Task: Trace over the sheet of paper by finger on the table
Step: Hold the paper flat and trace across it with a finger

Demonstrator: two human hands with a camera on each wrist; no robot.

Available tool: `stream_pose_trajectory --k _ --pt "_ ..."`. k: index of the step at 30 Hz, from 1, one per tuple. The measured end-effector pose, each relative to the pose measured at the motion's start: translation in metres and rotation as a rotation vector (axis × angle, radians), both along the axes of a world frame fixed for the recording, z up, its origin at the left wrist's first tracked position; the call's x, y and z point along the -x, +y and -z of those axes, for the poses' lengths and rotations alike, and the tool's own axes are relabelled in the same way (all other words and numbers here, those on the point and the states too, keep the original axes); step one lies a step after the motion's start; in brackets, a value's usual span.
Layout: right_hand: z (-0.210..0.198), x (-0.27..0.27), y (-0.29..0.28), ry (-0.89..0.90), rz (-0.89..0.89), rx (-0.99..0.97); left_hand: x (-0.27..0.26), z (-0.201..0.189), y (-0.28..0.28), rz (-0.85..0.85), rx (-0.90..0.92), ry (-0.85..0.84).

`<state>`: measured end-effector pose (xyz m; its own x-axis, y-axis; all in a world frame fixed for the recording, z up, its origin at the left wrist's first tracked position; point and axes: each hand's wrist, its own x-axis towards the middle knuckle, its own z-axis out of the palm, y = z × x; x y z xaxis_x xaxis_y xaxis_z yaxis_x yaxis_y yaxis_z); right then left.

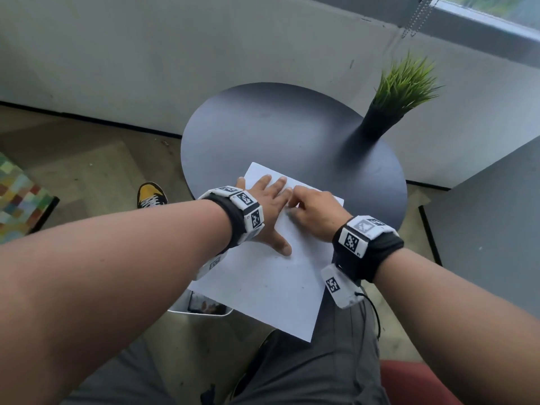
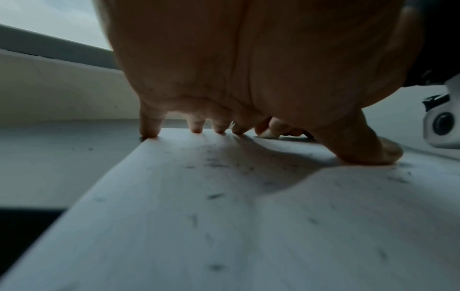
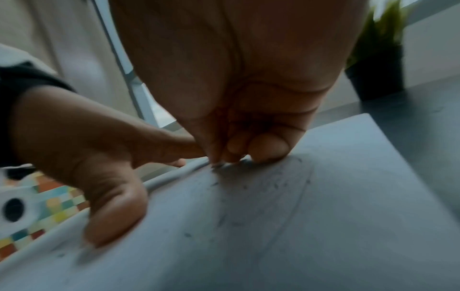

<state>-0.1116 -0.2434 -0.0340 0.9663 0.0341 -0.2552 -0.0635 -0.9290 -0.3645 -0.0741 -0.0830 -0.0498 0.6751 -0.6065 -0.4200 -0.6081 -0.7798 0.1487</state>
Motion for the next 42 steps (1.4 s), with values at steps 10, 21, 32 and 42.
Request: stream_pose_trajectory --k 10,21,32,42 --pt "0.002 0.000 -0.002 -0.013 -0.021 0.026 -0.003 -0.002 0.000 0.029 -0.037 -0.010" --pt "0.000 0.007 0.003 0.012 -0.061 0.059 -0.005 0.003 0.003 0.029 -0.040 -0.036" --pt "-0.005 0.007 0.000 -0.016 -0.195 0.123 -0.006 0.001 0.002 0.029 -0.037 -0.018" --pt "-0.001 0.013 0.009 -0.023 -0.233 0.063 -0.006 0.002 0.002 0.028 -0.028 -0.016"
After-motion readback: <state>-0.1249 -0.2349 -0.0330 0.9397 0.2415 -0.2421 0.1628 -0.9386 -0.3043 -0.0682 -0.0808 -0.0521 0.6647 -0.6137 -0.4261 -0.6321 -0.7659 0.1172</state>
